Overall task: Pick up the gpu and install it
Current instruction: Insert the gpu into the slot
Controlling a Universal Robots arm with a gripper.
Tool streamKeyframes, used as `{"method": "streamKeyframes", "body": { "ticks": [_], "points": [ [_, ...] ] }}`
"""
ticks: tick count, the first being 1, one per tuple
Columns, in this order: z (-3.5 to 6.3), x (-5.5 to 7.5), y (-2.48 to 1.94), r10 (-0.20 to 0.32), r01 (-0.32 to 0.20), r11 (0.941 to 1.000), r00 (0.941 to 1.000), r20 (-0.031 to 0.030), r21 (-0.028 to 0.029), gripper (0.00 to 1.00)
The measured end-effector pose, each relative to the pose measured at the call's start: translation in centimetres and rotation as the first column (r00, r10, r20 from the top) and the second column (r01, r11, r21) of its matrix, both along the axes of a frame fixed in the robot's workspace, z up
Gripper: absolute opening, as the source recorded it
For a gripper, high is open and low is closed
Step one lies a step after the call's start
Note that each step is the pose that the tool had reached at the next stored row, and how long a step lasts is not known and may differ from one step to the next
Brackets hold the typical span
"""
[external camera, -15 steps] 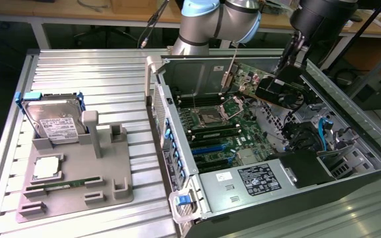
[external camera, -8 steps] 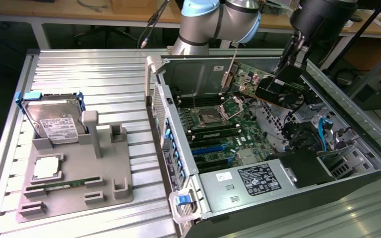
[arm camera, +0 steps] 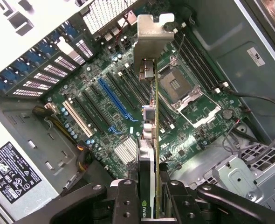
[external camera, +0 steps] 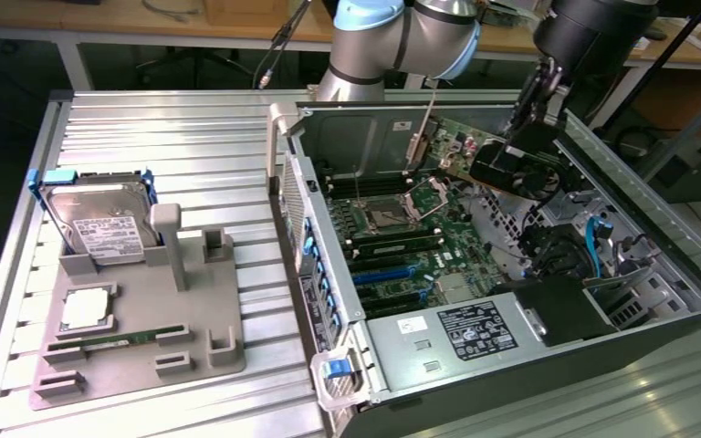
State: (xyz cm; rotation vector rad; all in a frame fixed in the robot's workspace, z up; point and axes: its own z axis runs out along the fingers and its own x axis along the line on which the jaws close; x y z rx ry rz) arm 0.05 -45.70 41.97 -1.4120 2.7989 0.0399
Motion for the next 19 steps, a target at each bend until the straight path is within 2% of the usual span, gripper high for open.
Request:
{"method": "streamKeyframes", "body": {
  "ticks": [9, 19],
  "points": [
    [0.00, 0.00, 0.00, 0.056, -0.056, 0.9984, 0.9984, 0.0000, 0.0000, 0.27],
    [0.00, 0.00, 0.00, 0.113, -0.113, 0.9936, 0.9936, 0.0000, 0.0000, 0.27]
  ]
}}
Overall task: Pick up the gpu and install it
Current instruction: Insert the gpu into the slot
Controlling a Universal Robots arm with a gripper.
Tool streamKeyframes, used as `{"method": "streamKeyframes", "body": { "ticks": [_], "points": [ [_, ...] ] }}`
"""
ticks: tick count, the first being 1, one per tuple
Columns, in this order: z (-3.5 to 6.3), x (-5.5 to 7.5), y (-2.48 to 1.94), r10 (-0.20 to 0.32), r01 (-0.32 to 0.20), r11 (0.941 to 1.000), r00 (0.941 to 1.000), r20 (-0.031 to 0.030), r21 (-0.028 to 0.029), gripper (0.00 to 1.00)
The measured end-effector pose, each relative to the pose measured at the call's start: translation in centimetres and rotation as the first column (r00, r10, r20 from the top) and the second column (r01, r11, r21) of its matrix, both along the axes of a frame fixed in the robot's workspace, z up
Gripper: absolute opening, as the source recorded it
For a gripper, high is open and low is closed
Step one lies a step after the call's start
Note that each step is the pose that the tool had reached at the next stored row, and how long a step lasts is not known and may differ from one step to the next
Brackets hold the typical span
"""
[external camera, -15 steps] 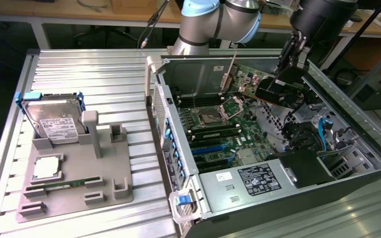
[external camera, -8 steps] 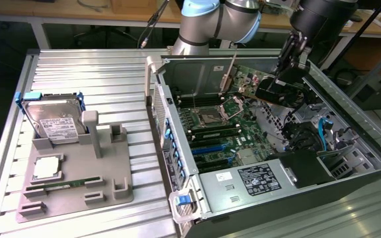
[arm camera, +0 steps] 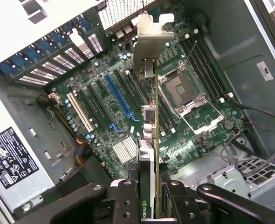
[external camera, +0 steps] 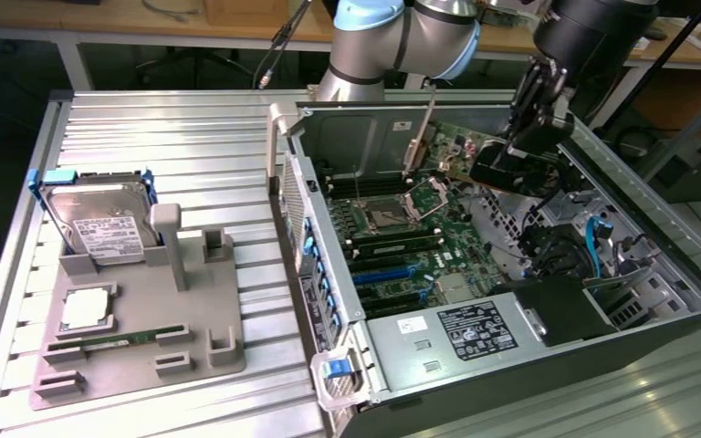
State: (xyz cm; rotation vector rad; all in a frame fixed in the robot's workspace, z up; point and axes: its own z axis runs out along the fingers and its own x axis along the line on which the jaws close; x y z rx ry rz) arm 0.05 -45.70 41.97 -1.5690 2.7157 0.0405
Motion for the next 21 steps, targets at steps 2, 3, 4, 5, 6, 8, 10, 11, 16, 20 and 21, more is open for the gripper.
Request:
{"method": "streamKeyframes", "body": {
  "ticks": [2, 3, 4, 5, 6, 8, 10, 11, 16, 20, 21],
  "points": [
    [0.00, 0.00, 0.00, 0.013, -0.013, 0.9999, 0.9999, 0.0000, 0.0000, 0.27],
    [0.00, 0.00, 0.00, 0.020, -0.020, 0.9998, 0.9998, 0.0000, -0.0001, 0.27],
    [0.00, 0.00, 0.00, 0.027, -0.027, 0.9996, 0.9996, 0.0000, 0.0000, 0.27],
    [0.00, 0.00, 0.00, 0.035, -0.035, 0.9994, 0.9994, 0.0000, 0.0000, 0.27],
    [0.00, 0.00, 0.00, 0.044, -0.044, 0.9990, 0.9990, 0.0000, 0.0000, 0.27],
    [0.00, 0.00, 0.00, 0.062, -0.062, 0.9980, 0.9980, 0.0000, 0.0000, 0.27],
    [0.00, 0.00, 0.00, 0.079, -0.079, 0.9969, 0.9969, 0.0000, 0.0000, 0.27],
    [0.00, 0.00, 0.00, 0.087, -0.087, 0.9962, 0.9962, 0.0000, 0.0000, 0.27],
    [0.00, 0.00, 0.00, 0.142, -0.142, 0.9898, 0.9898, 0.0000, -0.0001, 0.27],
    [0.00, 0.00, 0.00, 0.207, -0.207, 0.9783, 0.9783, 0.0000, -0.0003, 0.27],
    [0.00, 0.00, 0.00, 0.225, -0.225, 0.9743, 0.9743, 0.0000, -0.0003, 0.27]
  ]
}}
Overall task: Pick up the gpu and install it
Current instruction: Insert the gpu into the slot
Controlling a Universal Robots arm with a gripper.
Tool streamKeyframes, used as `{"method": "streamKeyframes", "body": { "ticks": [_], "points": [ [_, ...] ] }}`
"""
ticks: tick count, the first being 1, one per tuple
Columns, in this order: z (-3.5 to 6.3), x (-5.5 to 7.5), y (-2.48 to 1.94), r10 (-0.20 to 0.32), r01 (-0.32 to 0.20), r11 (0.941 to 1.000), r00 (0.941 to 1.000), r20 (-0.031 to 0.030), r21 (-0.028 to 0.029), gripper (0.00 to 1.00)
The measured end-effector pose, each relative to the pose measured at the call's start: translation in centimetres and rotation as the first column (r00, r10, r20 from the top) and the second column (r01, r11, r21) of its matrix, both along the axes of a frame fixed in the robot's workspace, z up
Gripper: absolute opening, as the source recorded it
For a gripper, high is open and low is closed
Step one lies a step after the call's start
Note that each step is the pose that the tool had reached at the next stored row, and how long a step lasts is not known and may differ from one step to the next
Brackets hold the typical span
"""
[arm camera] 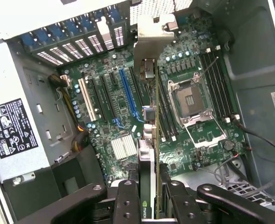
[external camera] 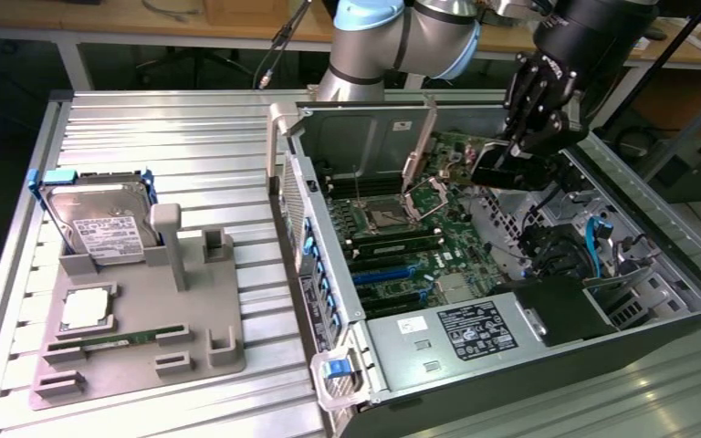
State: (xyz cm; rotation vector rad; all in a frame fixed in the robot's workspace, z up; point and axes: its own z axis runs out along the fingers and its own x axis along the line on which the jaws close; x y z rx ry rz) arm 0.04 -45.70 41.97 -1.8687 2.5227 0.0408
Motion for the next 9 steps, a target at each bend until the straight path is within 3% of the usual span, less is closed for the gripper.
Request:
{"method": "streamKeyframes", "body": {
  "ticks": [4, 6, 9],
  "points": [
    [0.00, 0.00, 0.00, 0.072, -0.072, 0.9974, 0.9974, 0.0000, 0.0000, 0.27],
    [0.00, 0.00, 0.00, 0.125, -0.125, 0.9922, 0.9922, 0.0000, 0.0000, 0.27],
    [0.00, 0.00, 0.00, 0.154, -0.154, 0.9880, 0.9880, 0.0000, 0.0000, 0.27]
  ]
}}
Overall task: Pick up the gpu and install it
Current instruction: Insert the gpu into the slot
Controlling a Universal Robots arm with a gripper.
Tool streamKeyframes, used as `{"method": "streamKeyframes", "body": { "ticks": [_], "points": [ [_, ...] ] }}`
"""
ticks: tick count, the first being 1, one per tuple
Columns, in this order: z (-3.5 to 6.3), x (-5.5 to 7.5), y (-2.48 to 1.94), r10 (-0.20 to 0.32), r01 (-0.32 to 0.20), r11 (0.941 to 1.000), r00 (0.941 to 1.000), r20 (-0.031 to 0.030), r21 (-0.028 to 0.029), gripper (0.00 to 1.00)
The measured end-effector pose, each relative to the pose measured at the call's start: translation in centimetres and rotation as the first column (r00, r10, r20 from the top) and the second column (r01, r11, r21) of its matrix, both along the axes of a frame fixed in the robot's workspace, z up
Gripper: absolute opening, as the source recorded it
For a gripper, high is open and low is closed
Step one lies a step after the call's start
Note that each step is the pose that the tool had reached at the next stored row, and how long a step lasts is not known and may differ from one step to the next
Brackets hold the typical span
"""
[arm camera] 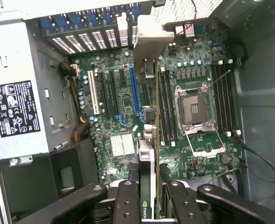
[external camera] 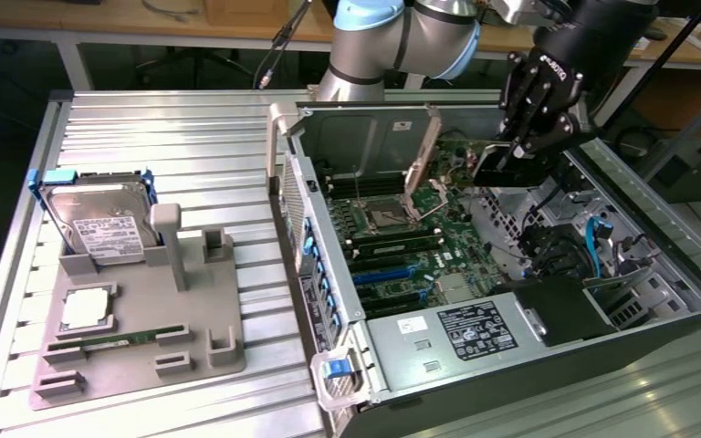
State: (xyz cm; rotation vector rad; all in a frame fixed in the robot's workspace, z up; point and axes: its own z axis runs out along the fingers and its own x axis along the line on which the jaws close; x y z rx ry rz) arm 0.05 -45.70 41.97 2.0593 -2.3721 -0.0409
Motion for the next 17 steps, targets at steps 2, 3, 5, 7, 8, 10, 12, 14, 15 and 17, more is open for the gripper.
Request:
{"method": "streamKeyframes", "body": {
  "ticks": [2, 3, 5, 7, 8, 10, 12, 14, 15, 17],
  "points": [
    [0.00, 0.00, 0.00, 0.026, -0.026, 0.9997, 0.9997, 0.0000, 0.0000, 0.27],
    [0.00, 0.00, 0.00, 0.036, -0.036, 0.9994, 0.9994, 0.0000, -0.0001, 0.27],
    [0.00, 0.00, 0.00, 0.055, -0.055, 0.9985, 0.9985, 0.0000, 0.0000, 0.27],
    [0.00, 0.00, 0.00, 0.069, -0.069, 0.9976, 0.9976, 0.0000, 0.0000, 0.27],
    [0.00, 0.00, 0.00, 0.072, -0.072, 0.9974, 0.9974, 0.0000, -0.0001, 0.27],
    [0.00, 0.00, 0.00, 0.076, -0.076, 0.9971, 0.9971, 0.0000, -0.0001, 0.27],
    [0.00, 0.00, 0.00, 0.076, -0.076, 0.9971, 0.9971, 0.0000, -0.0001, 0.27],
    [0.00, 0.00, 0.00, 0.076, -0.076, 0.9971, 0.9971, 0.0000, -0.0001, 0.27],
    [0.00, 0.00, 0.00, 0.076, -0.076, 0.9971, 0.9971, 0.0000, 0.0000, 0.27],
    [0.00, 0.00, 0.00, 0.076, -0.076, 0.9971, 0.9971, 0.0000, 0.0000, 0.27]
  ]
}}
